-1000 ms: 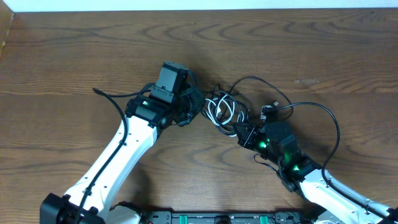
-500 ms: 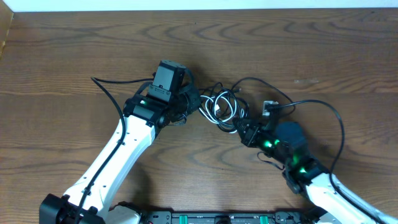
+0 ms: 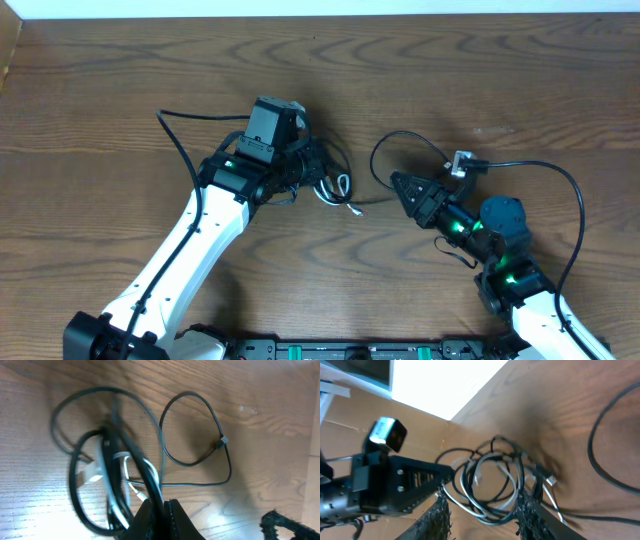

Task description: Untangle cables

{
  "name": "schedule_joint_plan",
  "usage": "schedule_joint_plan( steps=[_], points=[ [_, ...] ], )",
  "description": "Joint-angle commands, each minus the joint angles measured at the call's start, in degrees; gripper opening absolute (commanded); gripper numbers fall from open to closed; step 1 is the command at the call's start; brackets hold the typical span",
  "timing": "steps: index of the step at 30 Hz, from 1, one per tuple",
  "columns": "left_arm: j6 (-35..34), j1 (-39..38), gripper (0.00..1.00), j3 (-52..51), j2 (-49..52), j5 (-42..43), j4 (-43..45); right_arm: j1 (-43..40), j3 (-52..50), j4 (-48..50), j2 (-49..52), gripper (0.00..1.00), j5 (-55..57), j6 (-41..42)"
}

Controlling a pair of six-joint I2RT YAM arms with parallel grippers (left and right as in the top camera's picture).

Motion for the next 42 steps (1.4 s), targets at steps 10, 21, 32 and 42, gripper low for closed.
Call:
schedule_joint_plan(
  steps=[10,21,32,42],
  points=[
    [0.52,0.39,0.08,0.90,-0.44,12.50,6.86,2.34,-0.33,-1.25,1.77,0.56,-1.95,-1.88],
    [-3.54,0.42,0.47,0.92,-0.42,7.19,6.23,2.34,-0.33,-1.49,5.01,0.62,-1.27,-3.54],
    [-19.06,0.42,0.47,0.70,-0.39,-18.21,-10.95,2.34,-0.33,-3.56,5.92,0.63,0.09,-8.02],
    [-40.24,0.42,0.78,0.52,1.29,-19.23,-10.19,2.34,-0.33,-8.22,5.92,0.63,1.27,-8.02]
  ],
)
